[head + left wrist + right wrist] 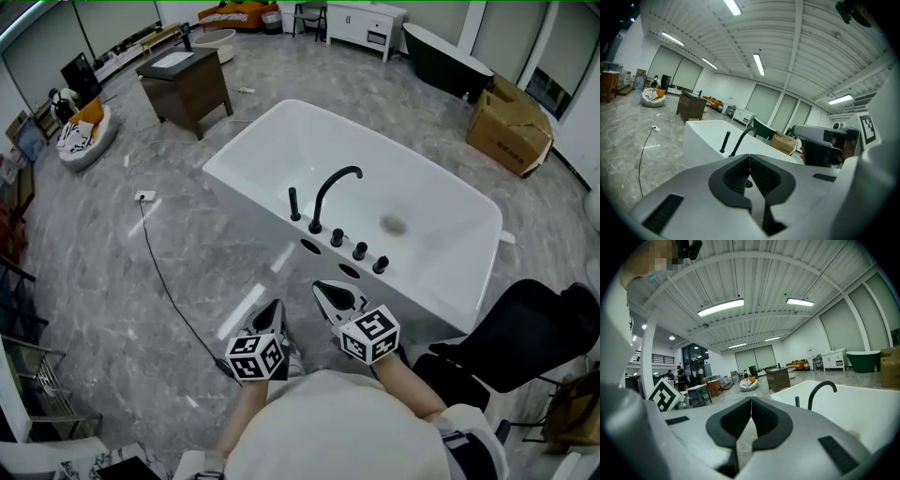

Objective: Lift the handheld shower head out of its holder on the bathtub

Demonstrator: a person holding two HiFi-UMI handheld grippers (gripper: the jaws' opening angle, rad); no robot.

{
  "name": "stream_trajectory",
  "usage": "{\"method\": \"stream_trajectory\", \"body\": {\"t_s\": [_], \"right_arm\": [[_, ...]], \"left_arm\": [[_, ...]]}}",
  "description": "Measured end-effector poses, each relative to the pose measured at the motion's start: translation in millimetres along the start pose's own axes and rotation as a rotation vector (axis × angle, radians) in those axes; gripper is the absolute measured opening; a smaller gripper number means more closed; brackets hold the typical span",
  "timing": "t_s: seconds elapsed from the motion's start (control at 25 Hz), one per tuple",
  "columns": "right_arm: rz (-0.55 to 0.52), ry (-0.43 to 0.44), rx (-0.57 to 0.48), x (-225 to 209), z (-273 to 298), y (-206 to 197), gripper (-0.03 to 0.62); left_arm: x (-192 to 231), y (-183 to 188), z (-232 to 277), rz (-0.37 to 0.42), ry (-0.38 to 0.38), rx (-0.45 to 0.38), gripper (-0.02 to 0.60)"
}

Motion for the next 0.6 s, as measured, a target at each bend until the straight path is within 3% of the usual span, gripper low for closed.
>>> {"method": "stream_trajectory", "body": {"t_s": [0.6], "right_arm": [[0.007, -0.1, -0.024, -46, 105, 48, 0.02]], "left_arm": [[67, 83, 75, 0.053, -0.088, 0.037, 0.021]]}}
Point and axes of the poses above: the fingertips, and each gripper's own axes: z forward along the fingers, x to its left, y out of its top, the point moved 2 cm from there along -z, backward along the fingers
